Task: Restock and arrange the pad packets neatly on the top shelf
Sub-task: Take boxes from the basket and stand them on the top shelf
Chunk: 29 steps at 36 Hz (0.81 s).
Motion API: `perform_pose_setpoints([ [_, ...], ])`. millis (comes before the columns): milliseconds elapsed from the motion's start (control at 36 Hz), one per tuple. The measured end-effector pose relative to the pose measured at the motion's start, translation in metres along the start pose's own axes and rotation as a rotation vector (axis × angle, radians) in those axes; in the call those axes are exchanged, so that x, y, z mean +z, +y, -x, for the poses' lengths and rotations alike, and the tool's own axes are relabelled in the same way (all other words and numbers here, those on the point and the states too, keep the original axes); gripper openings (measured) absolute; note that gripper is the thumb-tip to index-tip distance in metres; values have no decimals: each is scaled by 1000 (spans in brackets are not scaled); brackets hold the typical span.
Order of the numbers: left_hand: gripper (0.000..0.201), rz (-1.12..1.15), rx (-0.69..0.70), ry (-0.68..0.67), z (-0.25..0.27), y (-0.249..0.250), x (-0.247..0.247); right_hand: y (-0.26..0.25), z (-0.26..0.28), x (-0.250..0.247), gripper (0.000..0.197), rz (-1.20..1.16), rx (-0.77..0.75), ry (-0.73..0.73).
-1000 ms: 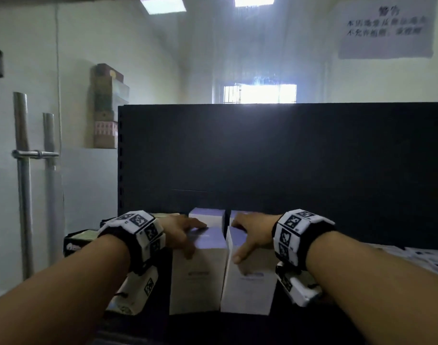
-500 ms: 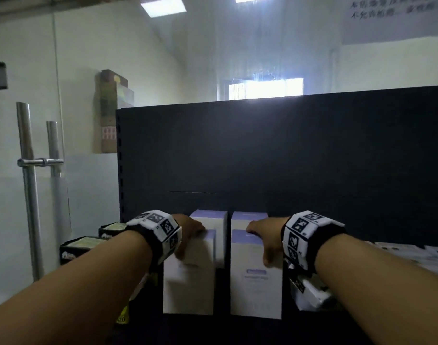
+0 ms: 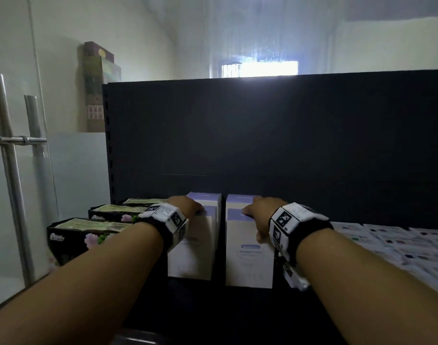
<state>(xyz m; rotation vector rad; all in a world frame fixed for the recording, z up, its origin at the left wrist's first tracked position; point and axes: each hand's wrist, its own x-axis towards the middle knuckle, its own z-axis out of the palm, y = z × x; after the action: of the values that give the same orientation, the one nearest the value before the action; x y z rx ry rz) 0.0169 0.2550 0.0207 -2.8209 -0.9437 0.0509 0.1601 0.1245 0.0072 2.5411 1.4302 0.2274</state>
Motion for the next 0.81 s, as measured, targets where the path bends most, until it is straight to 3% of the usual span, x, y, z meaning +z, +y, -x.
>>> perform_pose_setpoints([
  [167,44,16,26,70,-1,-5,11,1,6,9,85,-61,26,25],
  [528,41,142,4,77,-7,-13,21,-3,11,8,84,-87,80,-22],
  [806,41,169,-11,88,-12,-15,24,-4,12,14,81,-85,79,49],
])
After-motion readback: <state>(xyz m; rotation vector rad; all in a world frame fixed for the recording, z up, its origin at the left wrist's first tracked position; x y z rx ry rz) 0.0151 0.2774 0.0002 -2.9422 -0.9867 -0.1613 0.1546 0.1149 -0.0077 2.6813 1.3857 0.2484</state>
